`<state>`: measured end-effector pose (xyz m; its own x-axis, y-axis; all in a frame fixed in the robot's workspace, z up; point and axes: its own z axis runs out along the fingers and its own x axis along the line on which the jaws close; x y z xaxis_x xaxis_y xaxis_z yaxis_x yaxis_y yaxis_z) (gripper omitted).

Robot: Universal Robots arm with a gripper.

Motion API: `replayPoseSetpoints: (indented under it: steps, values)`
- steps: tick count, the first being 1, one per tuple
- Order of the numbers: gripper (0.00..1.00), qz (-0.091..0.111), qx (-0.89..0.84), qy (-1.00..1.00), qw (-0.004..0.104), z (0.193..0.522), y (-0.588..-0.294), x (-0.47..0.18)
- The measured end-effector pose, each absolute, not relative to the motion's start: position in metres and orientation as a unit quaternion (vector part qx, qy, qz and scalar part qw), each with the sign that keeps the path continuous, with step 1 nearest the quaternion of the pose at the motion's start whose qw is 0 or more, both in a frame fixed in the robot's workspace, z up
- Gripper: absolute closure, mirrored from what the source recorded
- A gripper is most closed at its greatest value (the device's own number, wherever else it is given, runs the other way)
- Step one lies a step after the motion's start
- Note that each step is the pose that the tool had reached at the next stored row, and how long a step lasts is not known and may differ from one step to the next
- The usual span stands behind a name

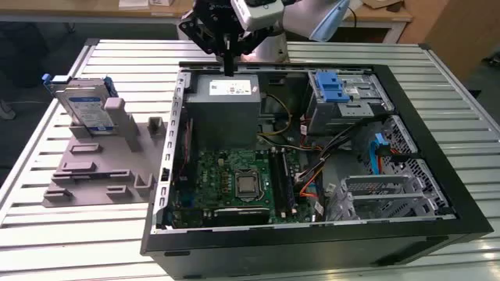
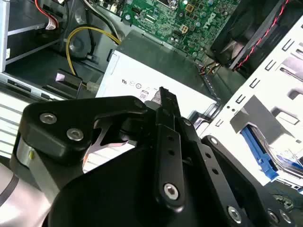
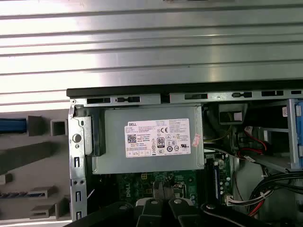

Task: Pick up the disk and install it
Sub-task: 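Reach for the disk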

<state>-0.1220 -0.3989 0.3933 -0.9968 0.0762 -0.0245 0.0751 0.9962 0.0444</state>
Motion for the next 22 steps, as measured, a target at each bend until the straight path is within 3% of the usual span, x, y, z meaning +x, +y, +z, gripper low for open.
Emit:
replayPoseSetpoints:
  steps: [22]
  values:
    - [0.89,0.022,0.038,0.999,0.013,0.393,-0.3989,-0.129]
